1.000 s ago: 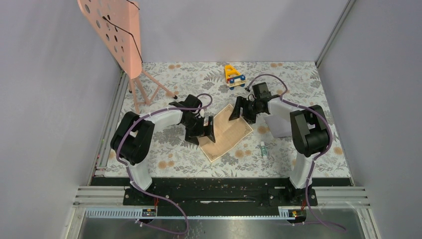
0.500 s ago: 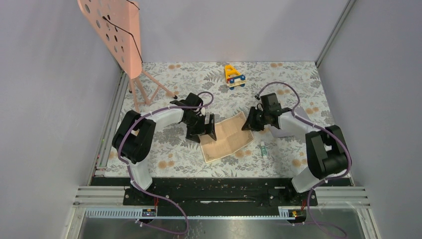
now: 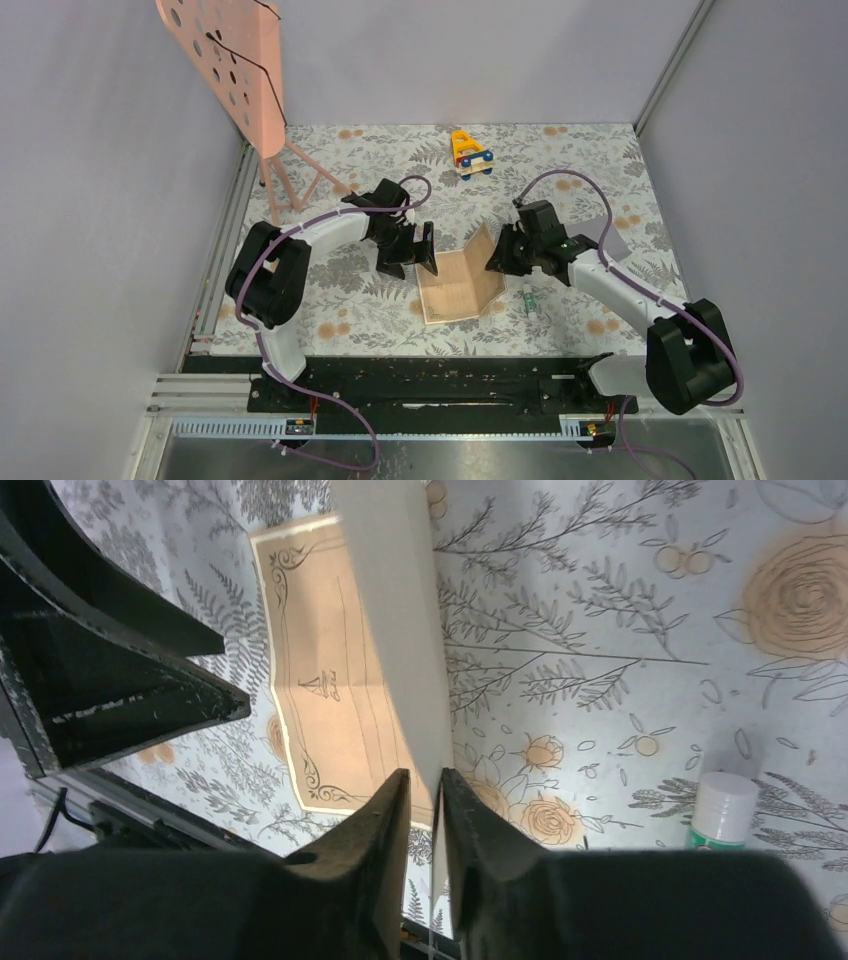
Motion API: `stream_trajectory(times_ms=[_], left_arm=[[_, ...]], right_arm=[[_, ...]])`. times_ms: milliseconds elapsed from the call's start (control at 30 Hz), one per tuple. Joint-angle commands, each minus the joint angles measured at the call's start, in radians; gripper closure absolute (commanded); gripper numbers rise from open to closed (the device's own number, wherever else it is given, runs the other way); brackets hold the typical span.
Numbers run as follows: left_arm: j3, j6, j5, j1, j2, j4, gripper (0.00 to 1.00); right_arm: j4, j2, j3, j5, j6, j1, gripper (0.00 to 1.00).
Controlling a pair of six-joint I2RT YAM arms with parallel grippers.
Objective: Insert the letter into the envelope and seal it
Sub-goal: Fold the letter at the center of the board.
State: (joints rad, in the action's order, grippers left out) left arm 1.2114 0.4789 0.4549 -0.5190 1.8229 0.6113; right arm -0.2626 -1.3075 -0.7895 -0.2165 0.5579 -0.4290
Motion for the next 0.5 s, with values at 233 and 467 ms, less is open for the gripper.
stream_trajectory(times_ms=[233,467], left_arm=[[0.023,0.043,-0.096,0.008,-0.069,0.027,0.03],[-0.059,0.121,-0.227,0.01,-0.242,0.084,0.03]], right_arm=[[0.098,-0.228,-0.192,0.026,0.151,-0.213,0.41],[0.107,-0.391,-0.283,-0.019,0.188,-0.274,0.33]])
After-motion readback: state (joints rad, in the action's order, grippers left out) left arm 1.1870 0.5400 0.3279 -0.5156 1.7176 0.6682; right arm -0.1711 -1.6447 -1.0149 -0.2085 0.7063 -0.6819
